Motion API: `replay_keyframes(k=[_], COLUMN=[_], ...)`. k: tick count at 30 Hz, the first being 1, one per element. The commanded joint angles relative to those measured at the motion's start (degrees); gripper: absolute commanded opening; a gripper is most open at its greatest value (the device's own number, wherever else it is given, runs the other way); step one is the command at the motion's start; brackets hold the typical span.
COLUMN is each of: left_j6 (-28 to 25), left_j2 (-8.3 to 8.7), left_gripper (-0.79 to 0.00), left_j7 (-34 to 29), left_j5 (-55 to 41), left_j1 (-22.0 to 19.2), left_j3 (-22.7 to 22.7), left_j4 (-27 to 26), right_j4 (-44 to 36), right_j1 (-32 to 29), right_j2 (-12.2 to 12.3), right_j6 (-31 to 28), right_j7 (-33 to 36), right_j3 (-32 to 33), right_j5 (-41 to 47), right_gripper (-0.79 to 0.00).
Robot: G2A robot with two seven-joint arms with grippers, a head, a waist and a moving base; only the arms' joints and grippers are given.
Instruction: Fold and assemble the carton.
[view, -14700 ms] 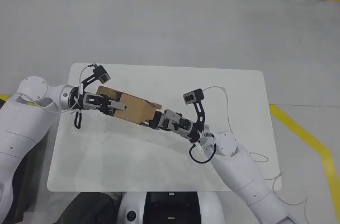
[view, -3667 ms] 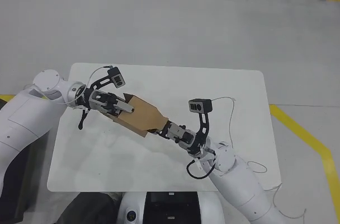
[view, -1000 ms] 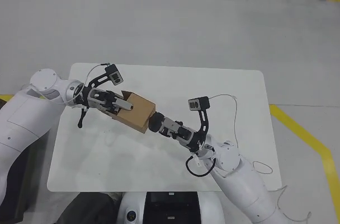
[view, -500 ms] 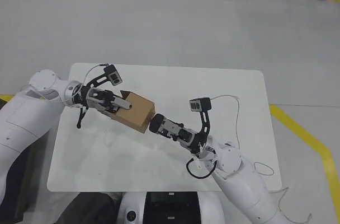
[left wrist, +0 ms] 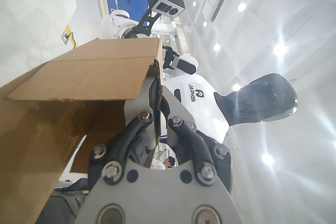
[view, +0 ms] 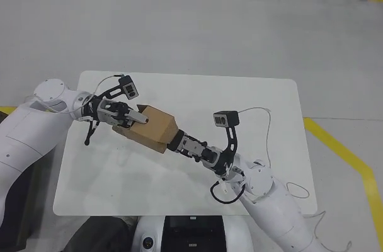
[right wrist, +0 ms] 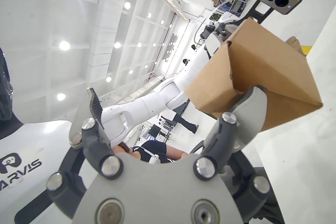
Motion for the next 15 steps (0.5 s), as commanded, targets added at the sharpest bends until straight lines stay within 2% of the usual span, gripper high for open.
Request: replay_keyframes(k=[1, 7, 15], left_j6=[-0.45, -0.73, 0.16], left_j2=[-0.03, -0.14, 0.38], left_gripper=[-0.785, -0.785, -0.785], left_j7=[0.00, 0.00, 0.00], left_j5=[0.53, -0.07, 0.43], left_j1=[-0.30, -1.18, -2.23], left_j3=[0.39, 1.08, 1.84], left_j4=[0.50, 1.80, 2.30], right_j4=[-0.30, -1.05, -6.77], right_j1=[-0.03, -1.56, -5.60], right_j2=[0.09, 0.52, 1.74], right_j6=[1.18, 2.72, -0.97], right_j7=[-0.30, -4.46, -10.92], right_j3=[0.23, 2.28, 8.24], right_j5=[-1.48, -8.46, -27.53], right_gripper=[0.000, 0.000, 0.000])
